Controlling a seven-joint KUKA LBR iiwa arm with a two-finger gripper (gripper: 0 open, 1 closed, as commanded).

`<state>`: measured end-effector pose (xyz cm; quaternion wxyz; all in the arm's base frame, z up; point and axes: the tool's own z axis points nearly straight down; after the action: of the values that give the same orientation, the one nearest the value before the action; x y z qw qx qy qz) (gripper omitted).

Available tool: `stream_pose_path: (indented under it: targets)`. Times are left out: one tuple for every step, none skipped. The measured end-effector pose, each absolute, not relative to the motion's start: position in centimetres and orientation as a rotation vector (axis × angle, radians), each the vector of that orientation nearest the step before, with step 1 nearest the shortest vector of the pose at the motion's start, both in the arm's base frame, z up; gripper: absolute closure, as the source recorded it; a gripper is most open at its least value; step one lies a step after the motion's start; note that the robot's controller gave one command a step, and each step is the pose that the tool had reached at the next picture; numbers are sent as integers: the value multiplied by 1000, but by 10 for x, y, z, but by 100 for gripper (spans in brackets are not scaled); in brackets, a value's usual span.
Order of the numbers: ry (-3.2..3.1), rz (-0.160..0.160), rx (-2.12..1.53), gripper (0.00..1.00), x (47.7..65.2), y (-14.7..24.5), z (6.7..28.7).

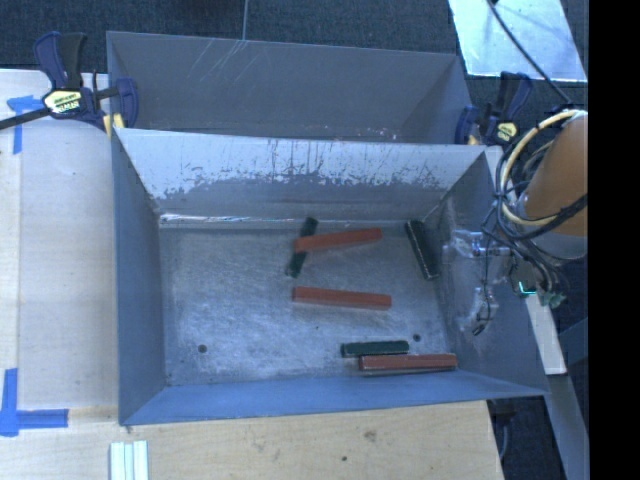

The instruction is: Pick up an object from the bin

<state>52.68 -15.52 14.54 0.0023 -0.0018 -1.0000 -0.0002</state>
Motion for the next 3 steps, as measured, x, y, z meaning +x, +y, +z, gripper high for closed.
stream_pose_path:
  targets:
    - [-3135, -5, -115, 0, 511, -110, 66]
    - [-3149, 1, 196, 0, 499, -45, 77]
    - [-3147, -5, 74, 0, 501, 24, 81]
